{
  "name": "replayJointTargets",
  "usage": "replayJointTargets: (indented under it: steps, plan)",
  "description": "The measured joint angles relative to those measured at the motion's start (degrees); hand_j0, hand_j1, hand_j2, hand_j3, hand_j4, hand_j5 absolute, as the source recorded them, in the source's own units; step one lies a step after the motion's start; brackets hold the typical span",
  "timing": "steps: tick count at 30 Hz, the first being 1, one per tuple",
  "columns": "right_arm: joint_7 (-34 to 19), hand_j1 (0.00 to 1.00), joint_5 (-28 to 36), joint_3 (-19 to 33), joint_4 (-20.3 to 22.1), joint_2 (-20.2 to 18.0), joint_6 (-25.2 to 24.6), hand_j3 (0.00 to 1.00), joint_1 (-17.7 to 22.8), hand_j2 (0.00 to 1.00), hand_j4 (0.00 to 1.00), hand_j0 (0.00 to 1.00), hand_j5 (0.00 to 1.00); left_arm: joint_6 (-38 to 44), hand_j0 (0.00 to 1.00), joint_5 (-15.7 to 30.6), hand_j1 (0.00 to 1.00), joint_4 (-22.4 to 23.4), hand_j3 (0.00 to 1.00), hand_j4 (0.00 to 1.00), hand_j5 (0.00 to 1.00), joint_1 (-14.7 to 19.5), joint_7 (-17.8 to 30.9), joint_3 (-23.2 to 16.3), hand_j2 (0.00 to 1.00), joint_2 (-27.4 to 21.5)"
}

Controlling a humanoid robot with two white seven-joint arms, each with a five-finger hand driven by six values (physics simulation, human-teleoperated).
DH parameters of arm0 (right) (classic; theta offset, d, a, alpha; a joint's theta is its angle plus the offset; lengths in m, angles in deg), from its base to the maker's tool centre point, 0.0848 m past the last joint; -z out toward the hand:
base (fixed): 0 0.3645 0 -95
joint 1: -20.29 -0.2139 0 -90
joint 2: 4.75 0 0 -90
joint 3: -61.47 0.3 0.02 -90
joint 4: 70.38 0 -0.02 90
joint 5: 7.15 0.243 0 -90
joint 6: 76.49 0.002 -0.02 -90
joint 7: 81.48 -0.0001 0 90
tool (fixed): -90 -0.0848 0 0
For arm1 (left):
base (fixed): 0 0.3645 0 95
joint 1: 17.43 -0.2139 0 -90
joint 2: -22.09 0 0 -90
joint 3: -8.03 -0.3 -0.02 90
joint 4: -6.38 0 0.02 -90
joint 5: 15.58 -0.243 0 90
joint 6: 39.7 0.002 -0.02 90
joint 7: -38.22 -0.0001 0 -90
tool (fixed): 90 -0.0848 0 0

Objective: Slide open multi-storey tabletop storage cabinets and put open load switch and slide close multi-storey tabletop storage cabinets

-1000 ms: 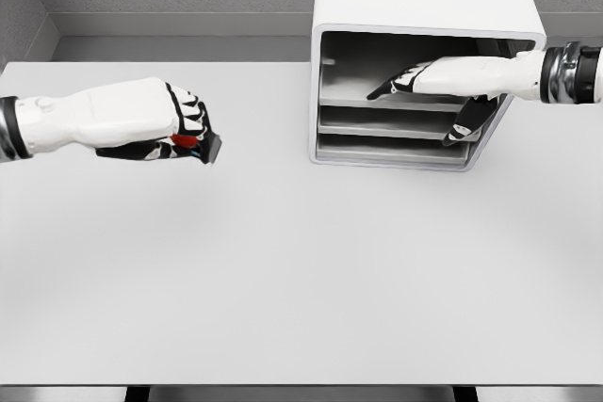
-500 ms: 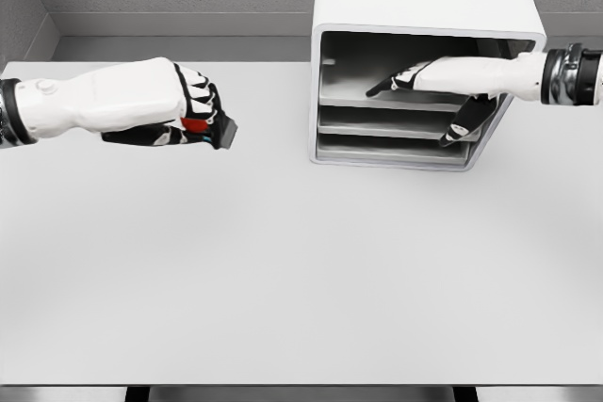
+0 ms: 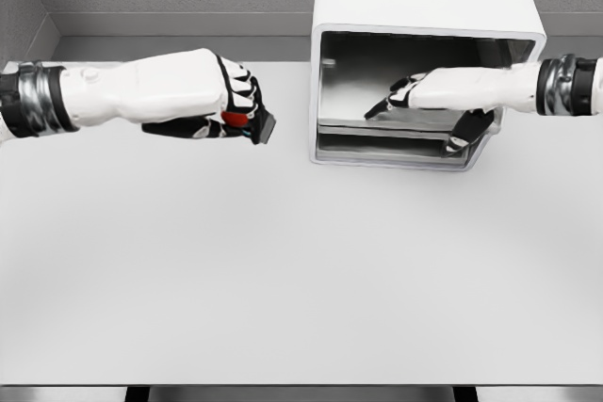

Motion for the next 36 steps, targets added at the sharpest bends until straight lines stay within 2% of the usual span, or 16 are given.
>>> replayJointTargets:
  steps: [14, 25, 30, 36]
  plan:
    - [-0.05, 1.00, 3.32, 0.22, 8.14, -4.71, 1.83, 1.00, 2.29, 1.00, 1.00, 1.00, 1.00, 1.87, 0.43, 0.05, 0.43, 0.81, 0.43, 0.43, 0.43, 1.93, 1.68, -0.83, 0.43, 0.67]
    - [-0.09, 1.00, 2.27, -0.23, 9.80, -7.31, 9.54, 1.00, 3.08, 1.00, 1.00, 1.00, 1.00, 1.87, 0.43, 0.11, 0.43, 0.91, 0.43, 0.43, 0.43, 2.02, 1.73, -0.82, 0.43, 0.67]
    - [-0.36, 1.00, 2.55, -0.39, 10.01, -7.79, 10.63, 1.00, 3.08, 1.00, 1.00, 1.00, 1.00, 1.87, 0.43, 0.97, 0.43, 0.91, 0.43, 0.43, 0.43, 3.87, 1.73, -0.79, 0.43, 0.74]
    - [-0.19, 1.00, 4.49, -0.49, 10.04, -9.50, 11.78, 1.00, 3.08, 1.00, 1.00, 1.00, 1.00, 1.84, 0.43, 1.36, 0.43, 0.92, 0.43, 0.43, 0.43, 5.54, 1.73, -0.80, 0.43, 3.24]
